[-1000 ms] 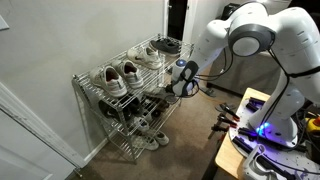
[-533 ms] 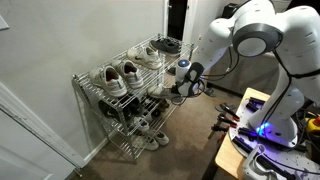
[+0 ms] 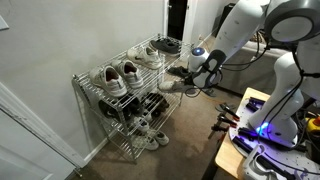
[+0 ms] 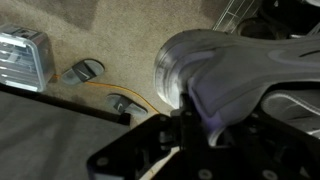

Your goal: Move the white shoe from the second rack to the top rack

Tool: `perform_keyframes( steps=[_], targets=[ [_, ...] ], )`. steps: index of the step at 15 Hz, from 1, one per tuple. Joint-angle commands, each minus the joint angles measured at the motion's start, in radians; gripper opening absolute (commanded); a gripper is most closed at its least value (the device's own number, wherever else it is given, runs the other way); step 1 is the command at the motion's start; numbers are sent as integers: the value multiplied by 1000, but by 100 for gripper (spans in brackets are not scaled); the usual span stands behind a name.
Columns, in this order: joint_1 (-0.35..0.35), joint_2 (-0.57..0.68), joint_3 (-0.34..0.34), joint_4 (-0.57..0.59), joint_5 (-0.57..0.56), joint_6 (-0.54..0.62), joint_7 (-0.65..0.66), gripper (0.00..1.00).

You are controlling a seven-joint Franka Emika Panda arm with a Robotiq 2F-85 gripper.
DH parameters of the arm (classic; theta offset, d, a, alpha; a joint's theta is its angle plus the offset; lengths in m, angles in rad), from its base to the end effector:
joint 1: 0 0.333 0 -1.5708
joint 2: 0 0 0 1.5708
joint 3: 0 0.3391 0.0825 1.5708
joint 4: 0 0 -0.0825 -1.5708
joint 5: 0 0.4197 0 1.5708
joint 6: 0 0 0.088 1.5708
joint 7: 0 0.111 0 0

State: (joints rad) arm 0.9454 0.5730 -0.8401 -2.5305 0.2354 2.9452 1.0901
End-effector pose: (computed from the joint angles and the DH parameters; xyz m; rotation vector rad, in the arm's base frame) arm 0.4746 -0.0147 0.1323 2.4161 -1.5247 0.3809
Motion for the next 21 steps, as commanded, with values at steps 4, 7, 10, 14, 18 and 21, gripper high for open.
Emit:
perform_keyframes(
  steps=[4, 7, 10, 14, 18, 21],
  targets=[
    [374, -101, -467, -74, -174, -225, 81, 4],
    [544, -65, -650, -78, -221, -335, 33, 4],
    [682, -30, -774, -77, -255, -479, 20, 4],
    [843, 39, -892, -78, -228, -609, -11, 4],
    [993, 127, -1009, -86, -198, -699, -58, 4],
    [1096, 218, -1096, -94, -164, -745, -91, 4]
  ],
)
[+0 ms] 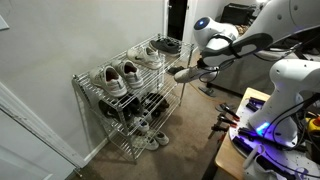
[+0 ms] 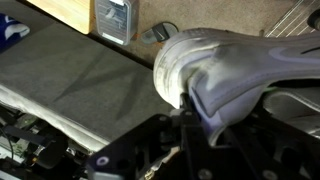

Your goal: Move the white shoe from the second rack to the top rack

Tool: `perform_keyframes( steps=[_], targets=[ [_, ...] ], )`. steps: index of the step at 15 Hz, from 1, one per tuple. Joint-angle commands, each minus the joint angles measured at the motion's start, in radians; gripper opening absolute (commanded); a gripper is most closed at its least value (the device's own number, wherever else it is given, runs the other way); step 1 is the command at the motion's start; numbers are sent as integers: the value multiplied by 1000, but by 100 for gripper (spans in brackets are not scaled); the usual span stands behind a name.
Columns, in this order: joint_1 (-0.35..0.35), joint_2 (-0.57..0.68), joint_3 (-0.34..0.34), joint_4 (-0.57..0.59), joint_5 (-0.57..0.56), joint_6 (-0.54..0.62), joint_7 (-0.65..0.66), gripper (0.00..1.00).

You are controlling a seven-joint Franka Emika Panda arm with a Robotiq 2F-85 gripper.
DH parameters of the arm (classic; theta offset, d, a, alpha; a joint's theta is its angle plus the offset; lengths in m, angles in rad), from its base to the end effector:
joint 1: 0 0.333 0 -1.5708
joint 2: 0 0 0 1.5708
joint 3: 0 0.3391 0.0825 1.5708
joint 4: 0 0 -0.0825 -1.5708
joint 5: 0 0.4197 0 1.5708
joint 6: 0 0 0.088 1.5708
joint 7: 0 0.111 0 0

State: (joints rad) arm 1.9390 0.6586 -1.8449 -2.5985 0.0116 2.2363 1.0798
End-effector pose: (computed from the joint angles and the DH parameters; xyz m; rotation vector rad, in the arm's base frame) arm 0.4275 -0.0033 0.3122 2.1438 -1.3319 0.2612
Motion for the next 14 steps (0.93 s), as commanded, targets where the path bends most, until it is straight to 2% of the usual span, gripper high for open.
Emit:
perform_keyframes(
  steps=[1, 4, 9, 11, 14],
  targets=[
    [133, 161, -119, -27, 75, -50, -98, 4],
    [176, 242, -176, -23, 115, -75, -142, 4],
    [204, 360, -255, -20, 180, -98, -216, 4],
    [186, 392, -258, -15, 228, -75, -206, 4],
    [135, 380, -230, 2, 380, -47, -137, 4]
  ],
)
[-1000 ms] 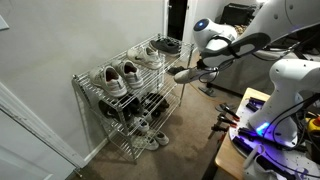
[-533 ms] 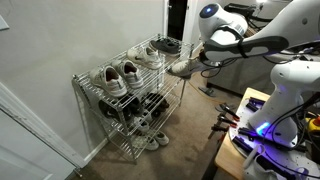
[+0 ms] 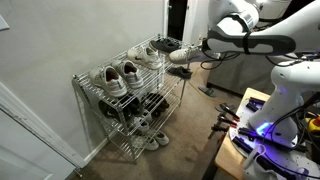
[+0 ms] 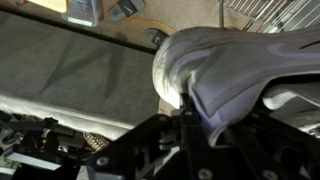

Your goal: Move the white shoe from the second rack to the top rack

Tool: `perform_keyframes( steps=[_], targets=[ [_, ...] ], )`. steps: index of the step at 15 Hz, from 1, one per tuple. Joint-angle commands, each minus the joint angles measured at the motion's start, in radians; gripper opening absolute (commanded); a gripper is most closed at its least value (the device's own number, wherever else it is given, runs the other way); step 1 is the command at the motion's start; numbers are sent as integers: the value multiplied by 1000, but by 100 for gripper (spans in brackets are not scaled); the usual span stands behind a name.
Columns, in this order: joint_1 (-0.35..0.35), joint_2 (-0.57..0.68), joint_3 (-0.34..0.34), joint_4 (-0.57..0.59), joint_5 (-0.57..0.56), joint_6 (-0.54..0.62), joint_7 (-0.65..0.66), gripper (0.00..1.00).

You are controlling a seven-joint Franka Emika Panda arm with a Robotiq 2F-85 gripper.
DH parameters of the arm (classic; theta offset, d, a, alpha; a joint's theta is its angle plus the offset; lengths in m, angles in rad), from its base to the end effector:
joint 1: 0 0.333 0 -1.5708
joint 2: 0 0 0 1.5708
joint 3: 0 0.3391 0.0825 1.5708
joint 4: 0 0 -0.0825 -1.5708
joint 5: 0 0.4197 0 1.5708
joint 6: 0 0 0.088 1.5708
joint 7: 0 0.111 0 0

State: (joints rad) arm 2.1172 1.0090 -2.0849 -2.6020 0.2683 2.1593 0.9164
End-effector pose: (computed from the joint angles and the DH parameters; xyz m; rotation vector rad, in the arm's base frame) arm 0.4070 0.0158 0.4302 2.1446 -1.4844 0.5761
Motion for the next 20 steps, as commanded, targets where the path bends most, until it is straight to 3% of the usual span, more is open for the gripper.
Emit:
perform_keyframes(
  steps=[1, 4, 9, 20],
  targets=[
    [-64, 17, 24, 11, 174, 48, 37, 4],
    [-148, -28, 87, 38, 315, 139, 63, 4],
    [-359, -110, 253, 177, 464, 242, 112, 4],
    [-813, -226, 717, 513, 410, 367, 304, 4]
  ],
)
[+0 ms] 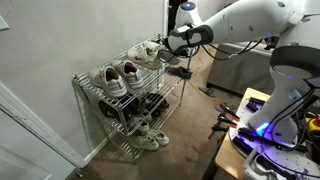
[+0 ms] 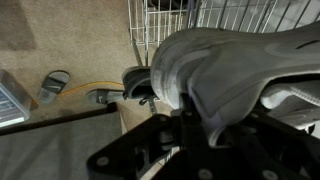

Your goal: Move the white shoe from the second rack to the top rack

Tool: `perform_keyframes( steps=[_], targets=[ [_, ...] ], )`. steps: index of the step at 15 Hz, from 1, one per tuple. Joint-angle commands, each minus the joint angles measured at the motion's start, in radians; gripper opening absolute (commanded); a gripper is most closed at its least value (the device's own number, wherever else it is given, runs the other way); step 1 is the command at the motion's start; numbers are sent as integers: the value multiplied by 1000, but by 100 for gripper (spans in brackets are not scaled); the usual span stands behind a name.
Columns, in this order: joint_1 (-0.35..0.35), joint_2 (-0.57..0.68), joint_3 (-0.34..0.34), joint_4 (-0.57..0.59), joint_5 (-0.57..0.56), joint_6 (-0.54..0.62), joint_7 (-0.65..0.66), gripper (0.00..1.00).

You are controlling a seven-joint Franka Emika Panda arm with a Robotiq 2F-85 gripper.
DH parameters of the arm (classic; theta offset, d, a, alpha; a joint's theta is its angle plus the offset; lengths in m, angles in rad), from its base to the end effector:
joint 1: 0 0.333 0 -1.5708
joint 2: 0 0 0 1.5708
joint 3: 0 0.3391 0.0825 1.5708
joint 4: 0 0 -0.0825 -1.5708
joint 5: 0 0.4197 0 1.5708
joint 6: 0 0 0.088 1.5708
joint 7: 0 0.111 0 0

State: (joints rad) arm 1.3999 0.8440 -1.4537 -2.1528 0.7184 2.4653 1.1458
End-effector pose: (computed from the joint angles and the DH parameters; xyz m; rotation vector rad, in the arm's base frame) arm 0.6042 0.0181 0.3462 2.1365 -2.0913 0.7266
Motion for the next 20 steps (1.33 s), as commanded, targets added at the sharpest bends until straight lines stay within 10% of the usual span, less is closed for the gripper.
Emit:
perform_keyframes(
  steps=[1, 6, 7, 9, 20],
  targets=[
    [-129, -68, 120, 83, -52, 75, 98, 4],
    [-345, -98, 293, 217, -168, 112, 188, 7],
    [-380, -119, 323, 236, -202, 99, 204, 34],
    [-430, -163, 374, 251, -274, 105, 236, 40],
    [-431, -467, 475, 160, -738, 110, 483, 100]
  ],
)
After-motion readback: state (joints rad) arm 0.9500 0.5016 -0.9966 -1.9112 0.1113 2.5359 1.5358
